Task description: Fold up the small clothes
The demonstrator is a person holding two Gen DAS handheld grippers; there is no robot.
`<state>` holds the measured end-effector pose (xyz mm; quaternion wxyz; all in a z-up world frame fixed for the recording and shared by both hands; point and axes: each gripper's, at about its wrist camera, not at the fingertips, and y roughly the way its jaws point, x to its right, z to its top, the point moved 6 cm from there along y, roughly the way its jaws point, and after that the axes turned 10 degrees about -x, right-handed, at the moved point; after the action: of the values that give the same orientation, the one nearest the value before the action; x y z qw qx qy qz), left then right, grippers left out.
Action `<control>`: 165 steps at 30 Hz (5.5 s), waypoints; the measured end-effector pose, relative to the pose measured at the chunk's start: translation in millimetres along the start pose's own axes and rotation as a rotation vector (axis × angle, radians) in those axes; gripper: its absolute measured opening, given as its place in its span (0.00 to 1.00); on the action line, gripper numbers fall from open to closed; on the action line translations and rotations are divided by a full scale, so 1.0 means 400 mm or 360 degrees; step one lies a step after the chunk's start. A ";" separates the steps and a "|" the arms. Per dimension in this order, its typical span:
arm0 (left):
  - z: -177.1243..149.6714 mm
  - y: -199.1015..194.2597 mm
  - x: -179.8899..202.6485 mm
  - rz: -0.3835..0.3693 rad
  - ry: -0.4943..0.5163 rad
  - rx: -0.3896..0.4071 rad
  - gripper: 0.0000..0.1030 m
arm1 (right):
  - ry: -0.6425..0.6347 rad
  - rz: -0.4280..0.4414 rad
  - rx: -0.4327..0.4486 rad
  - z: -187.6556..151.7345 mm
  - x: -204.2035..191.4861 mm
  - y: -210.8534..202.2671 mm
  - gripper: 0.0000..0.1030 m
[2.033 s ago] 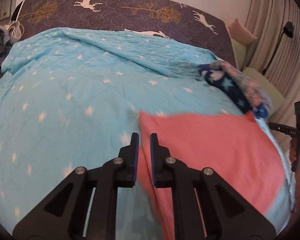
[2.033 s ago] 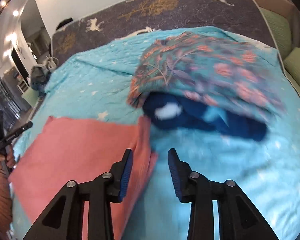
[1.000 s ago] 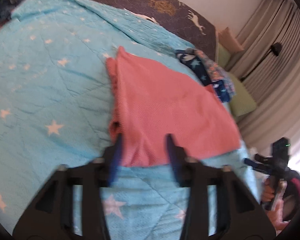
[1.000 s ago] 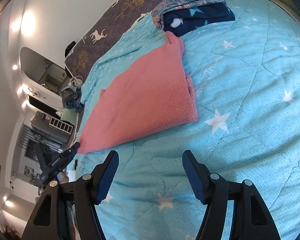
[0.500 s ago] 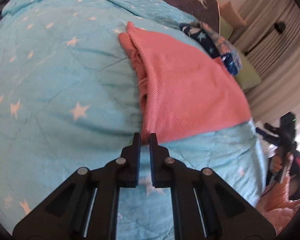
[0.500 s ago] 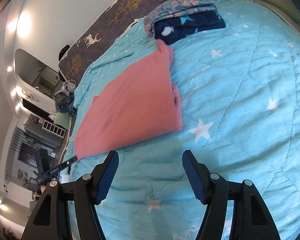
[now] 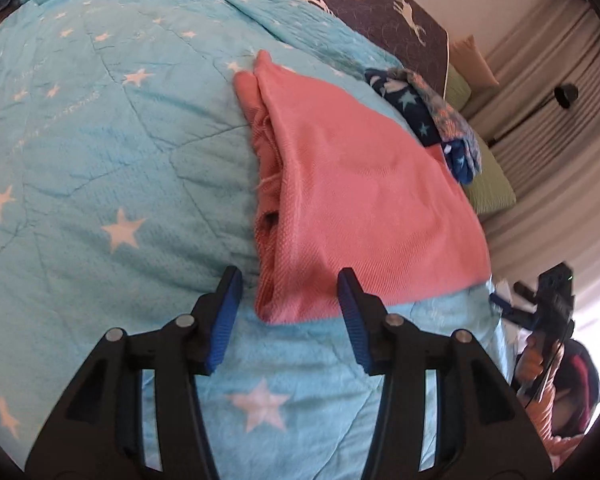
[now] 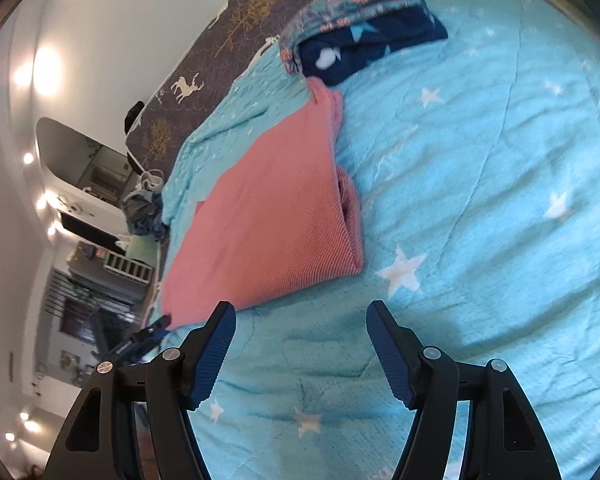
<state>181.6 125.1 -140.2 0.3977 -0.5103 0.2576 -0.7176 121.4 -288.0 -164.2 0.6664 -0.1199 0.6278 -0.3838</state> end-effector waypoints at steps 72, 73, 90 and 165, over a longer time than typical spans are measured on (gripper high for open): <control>-0.274 -0.109 0.188 0.0457 0.0077 0.0319 0.50 | -0.0447 -0.0619 0.0183 -0.241 -0.120 -0.002 0.04; -0.286 -0.124 0.181 0.0488 0.0068 0.0334 0.51 | -0.0474 -0.0640 0.0201 -0.250 -0.133 -0.014 0.06; -0.404 -0.109 0.178 0.0196 0.0066 0.0103 0.67 | -0.0519 -0.0659 0.0184 -0.350 -0.164 -0.030 0.26; -0.257 -0.178 0.393 0.0065 0.0331 0.0282 0.07 | -0.1420 -0.0392 -0.0024 -0.457 -0.485 0.146 0.69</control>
<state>37.9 29.7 -37.5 0.4269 -0.3908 0.2435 -0.7782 -11.0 -61.2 -90.4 0.8201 -0.3518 0.2634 -0.3664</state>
